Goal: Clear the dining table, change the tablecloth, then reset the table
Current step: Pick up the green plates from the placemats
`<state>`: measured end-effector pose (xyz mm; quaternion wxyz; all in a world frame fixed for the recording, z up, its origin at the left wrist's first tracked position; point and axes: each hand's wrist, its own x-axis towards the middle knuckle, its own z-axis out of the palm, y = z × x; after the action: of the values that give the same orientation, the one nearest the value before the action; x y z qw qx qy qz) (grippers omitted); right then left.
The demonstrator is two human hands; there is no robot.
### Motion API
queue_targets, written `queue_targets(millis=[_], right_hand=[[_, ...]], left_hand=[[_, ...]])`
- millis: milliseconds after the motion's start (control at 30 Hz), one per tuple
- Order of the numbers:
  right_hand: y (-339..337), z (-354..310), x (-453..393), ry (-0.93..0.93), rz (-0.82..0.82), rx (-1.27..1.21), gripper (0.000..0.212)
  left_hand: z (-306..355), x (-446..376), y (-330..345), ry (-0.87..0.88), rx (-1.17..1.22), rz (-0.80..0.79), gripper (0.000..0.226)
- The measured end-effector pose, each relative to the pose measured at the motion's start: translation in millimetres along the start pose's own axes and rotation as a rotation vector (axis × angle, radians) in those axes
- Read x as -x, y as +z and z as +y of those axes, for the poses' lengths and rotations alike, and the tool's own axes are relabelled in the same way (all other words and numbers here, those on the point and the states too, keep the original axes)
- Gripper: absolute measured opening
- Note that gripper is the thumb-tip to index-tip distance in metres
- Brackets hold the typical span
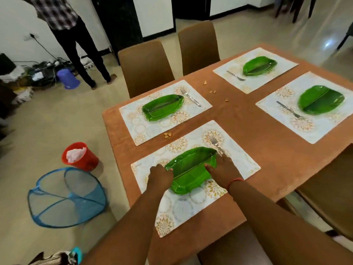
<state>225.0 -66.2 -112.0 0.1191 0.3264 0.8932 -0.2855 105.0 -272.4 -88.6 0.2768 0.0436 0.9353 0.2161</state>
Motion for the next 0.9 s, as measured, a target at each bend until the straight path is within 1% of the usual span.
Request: queue_targets(millis=[67, 167, 267, 367, 467, 567, 633, 700, 800, 867, 900], right_hand=[[3.8, -2.3, -9.9, 0.026, 0.017, -0.149, 0.071], [9.5, -8.6, -22.5, 0.135, 0.013, -0.241, 0.062], [11.0, -11.0, -30.5, 0.255, 0.065, -0.365, 0.052], [10.8, -10.8, -33.5, 0.342, 0.116, -0.465, 0.04], [10.5, -7.1, -31.2, 0.41, 0.175, -0.549, 0.036], [3.3, -4.1, -24.4, 0.476, 0.244, -0.687, 0.037], [-5.5, 0.4, -15.2, 0.509, 0.301, -0.839, 0.034], [-18.8, 7.6, 2.4, 0.529, 0.371, -0.941, 0.029], [-42.5, 29.9, 49.2, 0.555, 0.531, -0.977, 0.021], [-55.3, 50.3, 82.8, 0.589, 0.603, -1.033, 0.014], [-62.4, 66.0, 105.9, 0.616, 0.648, -1.053, 0.011]], left_hand=[[0.1, -14.0, 1.7, -0.067, 0.117, -0.006, 0.045], [-9.8, -33.6, 8.3, -0.09, 0.162, -0.06, 0.033], [-21.0, -48.9, 13.8, -0.106, 0.216, -0.097, 0.02], [-34.5, -72.2, 20.2, -0.087, 0.305, -0.079, 0.019], [-22.1, -64.6, 7.1, -0.059, 0.386, -0.079, 0.009], [-4.3, -61.3, -1.9, -0.049, 0.465, -0.124, 0.017], [9.3, -64.9, -4.5, 0.019, 0.472, -0.132, 0.017], [29.7, -65.5, -3.5, 0.116, 0.42, -0.118, 0.021], [78.4, -38.1, 1.2, 0.312, 0.341, -0.109, 0.027], [111.2, -17.6, 12.7, 0.394, 0.36, -0.122, 0.029], [128.9, -1.1, 23.5, 0.427, 0.369, -0.154, 0.029]])
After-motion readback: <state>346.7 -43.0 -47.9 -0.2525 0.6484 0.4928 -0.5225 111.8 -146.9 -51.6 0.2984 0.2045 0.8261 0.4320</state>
